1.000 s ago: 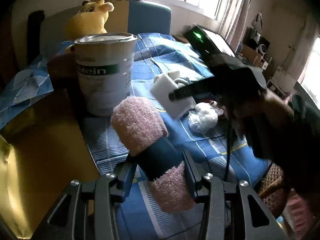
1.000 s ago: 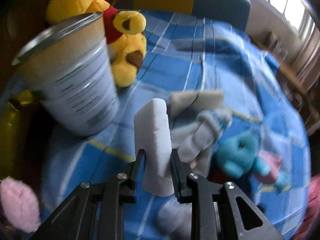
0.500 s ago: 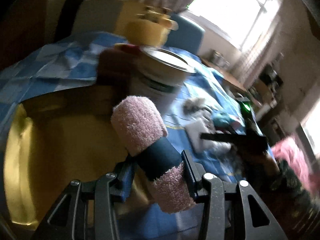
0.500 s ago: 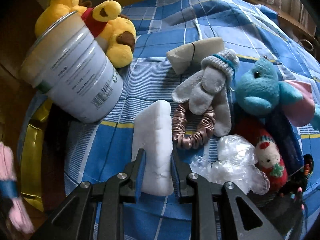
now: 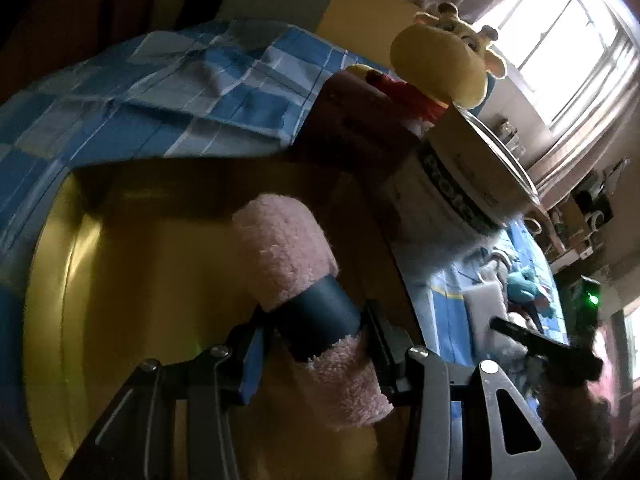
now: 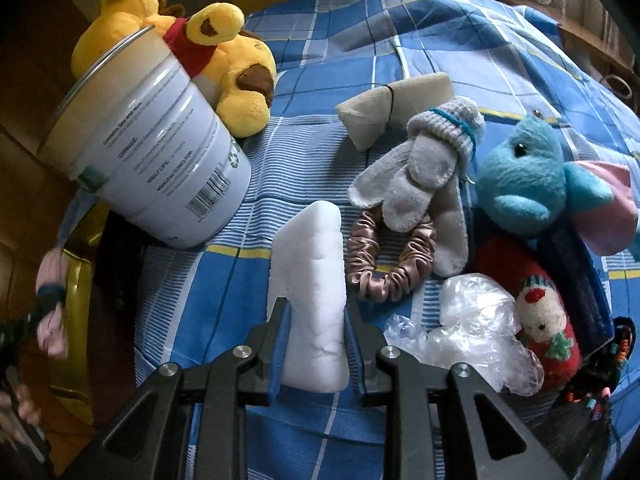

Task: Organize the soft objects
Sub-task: 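Carry the pink roll onto the gold tray and open the left tool, then carry the white foam block onto the gold tray and open the right tool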

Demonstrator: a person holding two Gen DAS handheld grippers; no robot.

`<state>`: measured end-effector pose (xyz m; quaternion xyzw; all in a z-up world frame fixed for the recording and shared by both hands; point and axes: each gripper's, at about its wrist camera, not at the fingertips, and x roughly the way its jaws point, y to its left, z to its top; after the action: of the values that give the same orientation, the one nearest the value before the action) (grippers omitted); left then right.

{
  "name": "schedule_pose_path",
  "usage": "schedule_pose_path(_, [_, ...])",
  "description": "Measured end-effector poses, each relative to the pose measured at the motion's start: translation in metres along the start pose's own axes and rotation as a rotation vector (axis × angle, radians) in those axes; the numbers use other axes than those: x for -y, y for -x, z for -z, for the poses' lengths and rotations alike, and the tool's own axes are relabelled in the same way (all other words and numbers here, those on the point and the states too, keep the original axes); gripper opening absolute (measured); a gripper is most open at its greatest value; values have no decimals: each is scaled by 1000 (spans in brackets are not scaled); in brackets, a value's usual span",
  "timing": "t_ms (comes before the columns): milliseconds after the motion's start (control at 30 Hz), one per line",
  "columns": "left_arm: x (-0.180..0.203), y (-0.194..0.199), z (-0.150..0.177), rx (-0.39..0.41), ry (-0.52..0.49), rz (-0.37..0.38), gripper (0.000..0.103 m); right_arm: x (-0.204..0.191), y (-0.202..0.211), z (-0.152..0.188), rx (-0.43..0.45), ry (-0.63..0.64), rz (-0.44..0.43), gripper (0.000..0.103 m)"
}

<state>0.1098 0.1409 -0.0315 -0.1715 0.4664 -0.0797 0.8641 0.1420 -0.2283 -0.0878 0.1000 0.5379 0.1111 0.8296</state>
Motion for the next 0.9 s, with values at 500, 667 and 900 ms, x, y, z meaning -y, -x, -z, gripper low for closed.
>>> schedule_pose_path(500, [14,-26,-18,53,-69,-117,73,-16,-3,2,14,83,58,24])
schedule_pose_path(667, [18,1,11,87,-95,-124,73,-19,2,1,43,84,58,22])
schedule_pose_path(900, [20,30,44,95,-131,-103,73,-7,24,-5,122,22,83,21])
